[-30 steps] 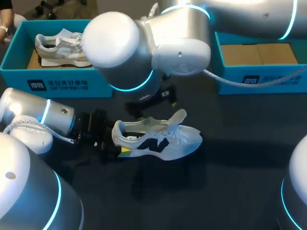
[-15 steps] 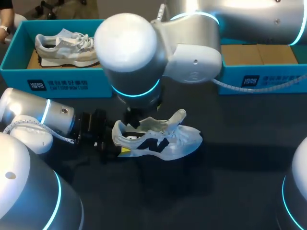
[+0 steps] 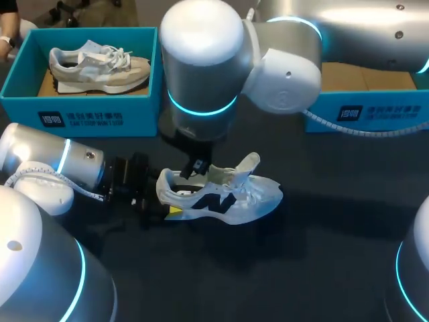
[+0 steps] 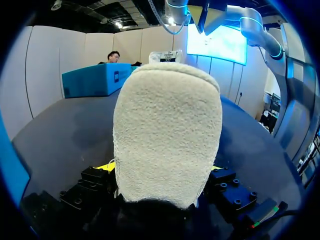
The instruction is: Take the shoe out of the shoebox, open the shoe tongue, remove and reinsert the insole, then place the shoe into the shoebox
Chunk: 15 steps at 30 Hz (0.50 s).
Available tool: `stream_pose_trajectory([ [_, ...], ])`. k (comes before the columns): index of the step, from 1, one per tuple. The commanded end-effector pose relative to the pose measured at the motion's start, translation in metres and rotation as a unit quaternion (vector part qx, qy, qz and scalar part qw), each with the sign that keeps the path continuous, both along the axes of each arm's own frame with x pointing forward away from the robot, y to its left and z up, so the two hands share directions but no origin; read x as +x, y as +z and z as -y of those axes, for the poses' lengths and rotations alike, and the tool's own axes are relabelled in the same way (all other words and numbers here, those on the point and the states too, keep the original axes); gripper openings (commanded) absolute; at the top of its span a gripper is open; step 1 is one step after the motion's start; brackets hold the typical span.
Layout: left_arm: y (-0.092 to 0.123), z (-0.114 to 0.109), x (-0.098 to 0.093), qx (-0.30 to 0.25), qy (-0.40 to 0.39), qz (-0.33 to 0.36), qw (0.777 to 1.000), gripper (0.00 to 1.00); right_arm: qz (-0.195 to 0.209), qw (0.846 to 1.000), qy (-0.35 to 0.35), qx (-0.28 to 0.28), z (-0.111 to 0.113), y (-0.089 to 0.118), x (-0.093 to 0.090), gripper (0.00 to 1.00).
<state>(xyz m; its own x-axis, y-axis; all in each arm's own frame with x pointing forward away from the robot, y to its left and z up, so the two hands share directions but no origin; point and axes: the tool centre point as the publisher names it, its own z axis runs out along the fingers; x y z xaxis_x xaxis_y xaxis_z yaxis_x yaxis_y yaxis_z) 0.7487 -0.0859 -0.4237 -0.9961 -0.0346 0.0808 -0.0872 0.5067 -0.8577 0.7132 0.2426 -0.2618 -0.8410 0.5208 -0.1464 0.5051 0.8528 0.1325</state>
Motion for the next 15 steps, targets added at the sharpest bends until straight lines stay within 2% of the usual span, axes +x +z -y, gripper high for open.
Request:
stream_pose_trajectory([
  [1, 0.0003, -0.0005, 0.0003, 0.002, 0.0, 0.0, 1.0, 0.0, -0.008, 1.0, 0.002, 0.007, 0.0026, -0.0014, 0.0013, 0.0],
  [13, 0.0003, -0.0005, 0.0003, 0.002, 0.0, 0.0, 1.0, 0.0, -0.008, 1.0, 0.002, 0.007, 0.0026, -0.0014, 0.0013, 0.0],
  [15, 0.0003, -0.0005, 0.0003, 0.002, 0.0, 0.0, 1.0, 0.0, -0.004, 1.0, 0.019, 0.003, -0.0024, -0.0089, 0.0061, 0.0],
])
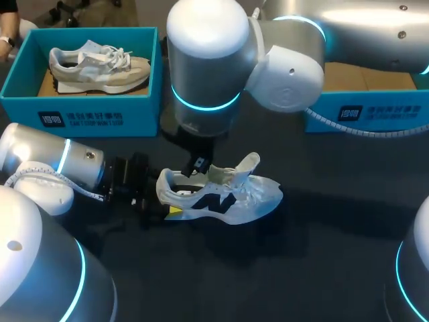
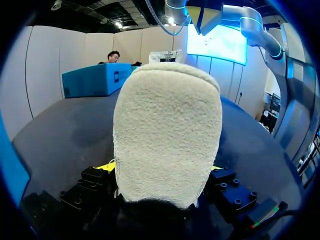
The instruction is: Take the shoe out of the shoebox, open the shoe tongue, remove and reinsert the insole, then place the shoe into the shoebox
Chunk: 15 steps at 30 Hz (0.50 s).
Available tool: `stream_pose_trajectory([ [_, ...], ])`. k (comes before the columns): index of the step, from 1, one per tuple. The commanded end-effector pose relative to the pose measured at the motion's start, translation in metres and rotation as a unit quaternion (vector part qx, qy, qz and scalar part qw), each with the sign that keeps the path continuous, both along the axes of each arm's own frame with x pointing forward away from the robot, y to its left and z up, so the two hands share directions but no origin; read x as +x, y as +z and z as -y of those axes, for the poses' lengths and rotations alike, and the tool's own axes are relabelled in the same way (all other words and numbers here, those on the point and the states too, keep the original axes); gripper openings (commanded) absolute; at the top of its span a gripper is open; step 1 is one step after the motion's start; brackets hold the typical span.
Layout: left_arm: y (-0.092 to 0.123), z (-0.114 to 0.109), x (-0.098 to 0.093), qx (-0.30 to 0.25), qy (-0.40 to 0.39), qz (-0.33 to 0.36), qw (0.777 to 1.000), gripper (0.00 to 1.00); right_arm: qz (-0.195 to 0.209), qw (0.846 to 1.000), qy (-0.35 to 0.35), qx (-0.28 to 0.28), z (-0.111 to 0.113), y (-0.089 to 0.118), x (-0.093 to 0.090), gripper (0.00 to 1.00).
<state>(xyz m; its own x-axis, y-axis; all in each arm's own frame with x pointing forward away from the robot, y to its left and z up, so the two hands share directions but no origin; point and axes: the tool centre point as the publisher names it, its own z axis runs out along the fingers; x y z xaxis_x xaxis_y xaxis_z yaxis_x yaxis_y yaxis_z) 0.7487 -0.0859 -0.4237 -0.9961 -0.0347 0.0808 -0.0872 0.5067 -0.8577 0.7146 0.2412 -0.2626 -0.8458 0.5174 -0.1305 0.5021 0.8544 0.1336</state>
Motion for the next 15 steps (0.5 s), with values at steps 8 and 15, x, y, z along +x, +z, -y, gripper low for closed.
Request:
stream_pose_trajectory([
  [8, 0.0, 0.0, 0.0, 0.002, 0.0, 0.0, 1.0, 0.0, 0.011, 0.998, 0.058, -0.024, -0.017, -0.03, 0.017, 0.0],
  [15, 0.0, 0.0, 0.0, 0.002, 0.0, 0.0, 1.0, 0.0, 0.007, 0.996, 0.09, -0.007, -0.021, -0.039, 0.022, 0.0],
])
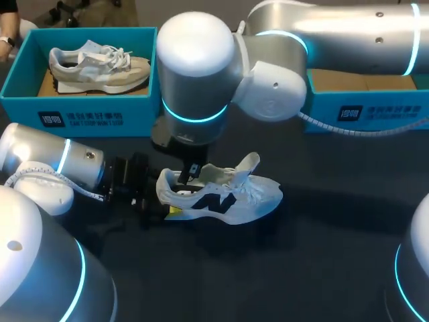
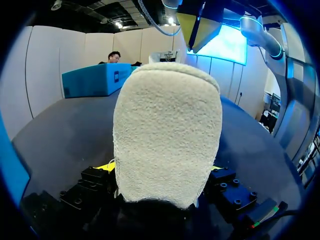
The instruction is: Take the shoe out of the shoebox, open the shoe tongue, remove and reinsert the insole, then place the shoe into the shoebox
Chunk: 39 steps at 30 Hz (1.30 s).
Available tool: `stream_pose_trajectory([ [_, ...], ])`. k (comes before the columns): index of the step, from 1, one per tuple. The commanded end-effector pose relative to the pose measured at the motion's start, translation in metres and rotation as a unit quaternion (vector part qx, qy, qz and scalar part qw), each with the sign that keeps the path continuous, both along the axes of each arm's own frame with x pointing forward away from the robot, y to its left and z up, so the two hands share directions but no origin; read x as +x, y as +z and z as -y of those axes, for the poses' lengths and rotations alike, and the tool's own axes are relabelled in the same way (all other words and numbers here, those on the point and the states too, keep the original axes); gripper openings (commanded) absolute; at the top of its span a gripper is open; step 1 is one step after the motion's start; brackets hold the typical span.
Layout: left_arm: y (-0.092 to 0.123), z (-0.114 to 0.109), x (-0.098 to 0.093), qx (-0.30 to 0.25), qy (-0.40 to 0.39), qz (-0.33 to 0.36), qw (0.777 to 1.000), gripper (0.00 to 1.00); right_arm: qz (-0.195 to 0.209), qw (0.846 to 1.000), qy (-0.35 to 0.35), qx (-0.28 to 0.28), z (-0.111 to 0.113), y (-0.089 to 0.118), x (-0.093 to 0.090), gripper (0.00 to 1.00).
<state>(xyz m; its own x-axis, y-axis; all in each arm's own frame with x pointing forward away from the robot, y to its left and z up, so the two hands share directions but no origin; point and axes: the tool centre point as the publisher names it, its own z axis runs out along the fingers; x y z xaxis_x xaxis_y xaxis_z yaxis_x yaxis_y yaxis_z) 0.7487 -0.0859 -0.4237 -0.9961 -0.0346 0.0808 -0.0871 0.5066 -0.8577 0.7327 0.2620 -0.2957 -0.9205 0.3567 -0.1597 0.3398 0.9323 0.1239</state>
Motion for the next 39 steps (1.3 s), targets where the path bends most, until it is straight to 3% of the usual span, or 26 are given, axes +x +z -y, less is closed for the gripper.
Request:
stream_pose_trajectory([
  [1, 0.0, -0.001, 0.0, 0.002, 0.0, 0.0, 1.0, 0.0, -0.004, 1.0, 0.001, 0.004, 0.0, -0.006, 0.004, 0.0],
  [14, 0.0, -0.001, 0.0, 0.002, 0.0, 0.0, 1.0, 0.0, -0.004, 1.0, 0.001, 0.004, 0.0, -0.006, 0.004, 0.0],
  [22, 0.0, -0.001, 0.0, 0.002, 0.0, 0.0, 1.0, 0.0, -0.027, 0.998, 0.049, -0.042, 0.0, -0.023, 0.015, 0.0],
  [39, 0.0, -0.001, 0.0, 0.002, 0.0, 0.0, 1.0, 0.0, -0.048, 0.995, 0.07, -0.058, 0.006, -0.055, 0.025, 0.0],
])
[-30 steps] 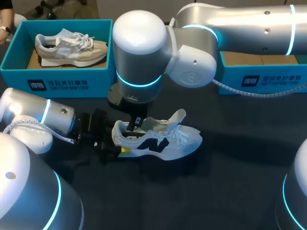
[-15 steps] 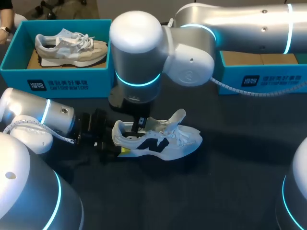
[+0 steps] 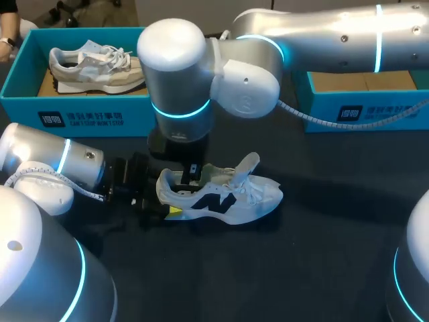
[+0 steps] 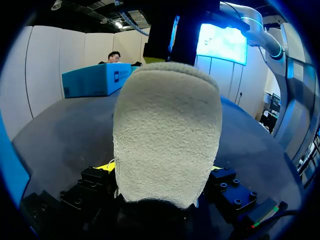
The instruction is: Take the shoe out of the shoebox, open the shoe tongue, remove and reinsert the insole, then place the shoe into the shoebox
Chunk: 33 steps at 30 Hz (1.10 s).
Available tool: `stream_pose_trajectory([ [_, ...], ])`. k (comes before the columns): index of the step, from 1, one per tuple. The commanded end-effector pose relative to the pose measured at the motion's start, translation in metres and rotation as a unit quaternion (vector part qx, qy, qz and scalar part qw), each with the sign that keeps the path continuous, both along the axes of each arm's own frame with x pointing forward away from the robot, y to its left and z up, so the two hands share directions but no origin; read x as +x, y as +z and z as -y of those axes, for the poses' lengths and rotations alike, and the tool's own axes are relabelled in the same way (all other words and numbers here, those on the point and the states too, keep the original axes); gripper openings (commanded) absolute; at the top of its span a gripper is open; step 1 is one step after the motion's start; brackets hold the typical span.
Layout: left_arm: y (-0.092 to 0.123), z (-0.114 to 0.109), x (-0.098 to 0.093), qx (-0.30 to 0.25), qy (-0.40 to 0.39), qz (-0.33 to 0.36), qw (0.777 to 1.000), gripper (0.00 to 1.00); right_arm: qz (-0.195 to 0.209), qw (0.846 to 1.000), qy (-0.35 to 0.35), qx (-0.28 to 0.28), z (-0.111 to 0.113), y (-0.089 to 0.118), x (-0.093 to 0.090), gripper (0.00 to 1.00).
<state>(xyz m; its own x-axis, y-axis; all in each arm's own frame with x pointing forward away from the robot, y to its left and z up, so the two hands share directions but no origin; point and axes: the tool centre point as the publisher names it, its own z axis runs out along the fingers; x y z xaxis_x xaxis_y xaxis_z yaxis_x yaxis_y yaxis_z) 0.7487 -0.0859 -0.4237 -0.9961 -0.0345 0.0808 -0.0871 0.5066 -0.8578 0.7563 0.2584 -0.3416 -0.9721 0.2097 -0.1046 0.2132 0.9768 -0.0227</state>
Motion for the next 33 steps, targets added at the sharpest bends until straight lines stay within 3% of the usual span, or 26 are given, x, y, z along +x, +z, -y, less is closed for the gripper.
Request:
stream_pose_trajectory([
  [1, 0.0, -0.001, 0.0, 0.002, 0.0, 0.0, 1.0, 0.0, -0.001, 1.0, 0.001, 0.004, 0.004, -0.01, 0.002, 0.0],
  [9, 0.0, -0.001, 0.0, 0.002, 0.0, 0.0, 1.0, 0.0, -0.017, 1.0, 0.001, -0.006, 0.012, -0.022, 0.002, 0.0],
  [24, 0.0, -0.001, 0.0, 0.002, 0.0, 0.0, 1.0, 0.0, -0.033, 0.999, -0.028, -0.001, 0.028, -0.028, -0.017, 0.0],
  [33, 0.0, -0.001, 0.0, 0.002, 0.0, 0.0, 1.0, 0.0, -0.012, 0.999, -0.041, 0.017, 0.021, -0.031, -0.009, 0.0],
])
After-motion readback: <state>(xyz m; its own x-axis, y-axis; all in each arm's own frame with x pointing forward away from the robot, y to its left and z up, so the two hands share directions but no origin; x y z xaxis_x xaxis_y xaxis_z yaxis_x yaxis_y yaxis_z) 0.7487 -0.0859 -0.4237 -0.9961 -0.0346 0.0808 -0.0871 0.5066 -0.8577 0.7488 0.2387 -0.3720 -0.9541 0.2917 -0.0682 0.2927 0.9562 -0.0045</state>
